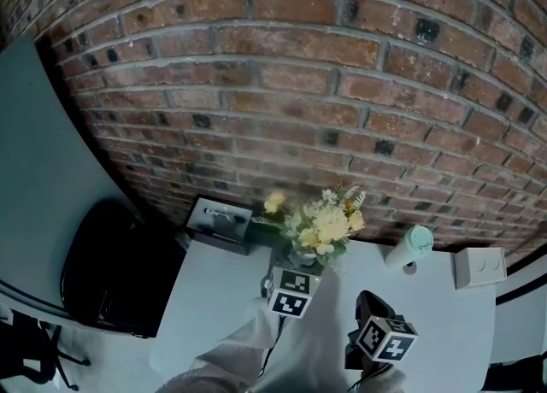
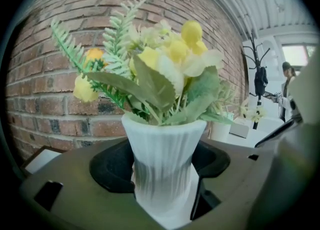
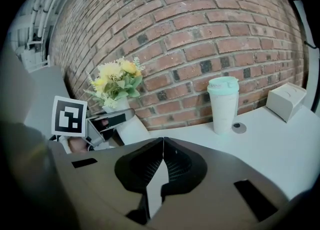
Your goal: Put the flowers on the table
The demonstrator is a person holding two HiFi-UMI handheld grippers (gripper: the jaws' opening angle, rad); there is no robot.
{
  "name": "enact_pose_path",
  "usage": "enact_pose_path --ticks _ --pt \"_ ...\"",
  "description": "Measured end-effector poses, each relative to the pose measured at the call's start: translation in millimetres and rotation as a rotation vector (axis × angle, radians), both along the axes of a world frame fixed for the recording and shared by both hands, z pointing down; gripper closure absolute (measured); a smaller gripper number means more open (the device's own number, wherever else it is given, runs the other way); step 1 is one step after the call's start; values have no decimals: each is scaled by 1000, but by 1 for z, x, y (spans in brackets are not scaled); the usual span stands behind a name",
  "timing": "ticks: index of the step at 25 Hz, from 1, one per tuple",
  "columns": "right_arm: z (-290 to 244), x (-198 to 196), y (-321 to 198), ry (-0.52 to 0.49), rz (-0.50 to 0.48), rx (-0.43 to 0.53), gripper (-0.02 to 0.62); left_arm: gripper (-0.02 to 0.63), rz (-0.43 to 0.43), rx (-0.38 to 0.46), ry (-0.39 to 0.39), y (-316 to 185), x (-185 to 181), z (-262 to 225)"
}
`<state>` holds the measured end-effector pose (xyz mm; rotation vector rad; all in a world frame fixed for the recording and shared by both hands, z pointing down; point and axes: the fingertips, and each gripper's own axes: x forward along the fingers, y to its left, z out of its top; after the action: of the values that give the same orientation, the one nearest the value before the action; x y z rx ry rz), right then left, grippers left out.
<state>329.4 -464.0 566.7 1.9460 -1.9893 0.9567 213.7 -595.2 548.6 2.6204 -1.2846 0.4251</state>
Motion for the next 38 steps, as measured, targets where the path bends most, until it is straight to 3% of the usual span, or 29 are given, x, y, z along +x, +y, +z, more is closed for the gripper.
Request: enact_pose_path --ticks 12,29,38 --pt "-4 1 7 -13 27 6 571 287 22 -43 -2 4 2 5" --pt "2 -2 9 -28 35 -7 571 282 13 -8 91 11 -3 -2" --pt "-1 -1 9 -25 39 -6 571 281 -14 -14 99 16 -6 -2"
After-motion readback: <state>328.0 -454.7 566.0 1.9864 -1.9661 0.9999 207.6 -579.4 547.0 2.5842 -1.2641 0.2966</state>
